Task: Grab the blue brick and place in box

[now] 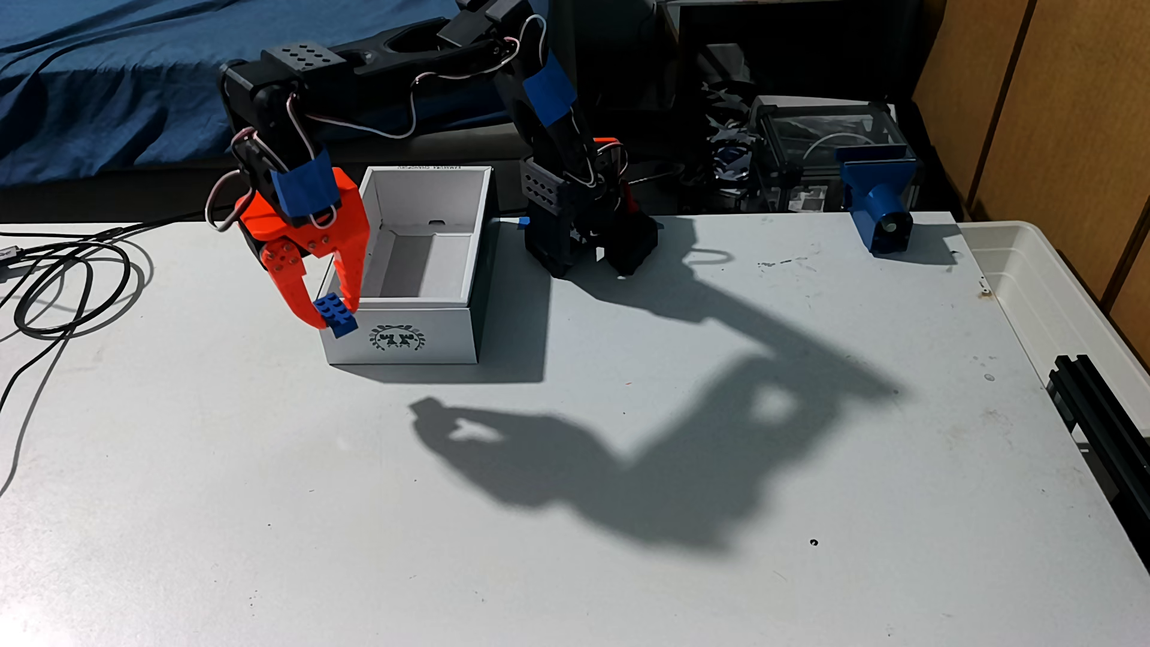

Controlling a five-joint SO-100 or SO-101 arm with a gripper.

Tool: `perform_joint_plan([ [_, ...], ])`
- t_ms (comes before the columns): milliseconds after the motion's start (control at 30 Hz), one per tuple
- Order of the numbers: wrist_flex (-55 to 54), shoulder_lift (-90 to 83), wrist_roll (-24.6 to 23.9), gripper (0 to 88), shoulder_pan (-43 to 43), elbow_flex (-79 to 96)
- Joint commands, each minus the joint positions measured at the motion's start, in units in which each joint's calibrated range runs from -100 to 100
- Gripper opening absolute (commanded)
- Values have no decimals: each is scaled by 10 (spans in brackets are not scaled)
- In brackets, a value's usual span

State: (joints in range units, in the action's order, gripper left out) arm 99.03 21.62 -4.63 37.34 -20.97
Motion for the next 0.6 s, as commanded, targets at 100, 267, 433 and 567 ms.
perform_joint_plan([
  [100, 6, -114, 3, 11, 15, 54],
  [267, 5, -188, 15, 12, 26, 155],
  [433, 1, -260, 37, 12, 40, 250],
  [567, -6, -314, 62, 12, 60, 307],
])
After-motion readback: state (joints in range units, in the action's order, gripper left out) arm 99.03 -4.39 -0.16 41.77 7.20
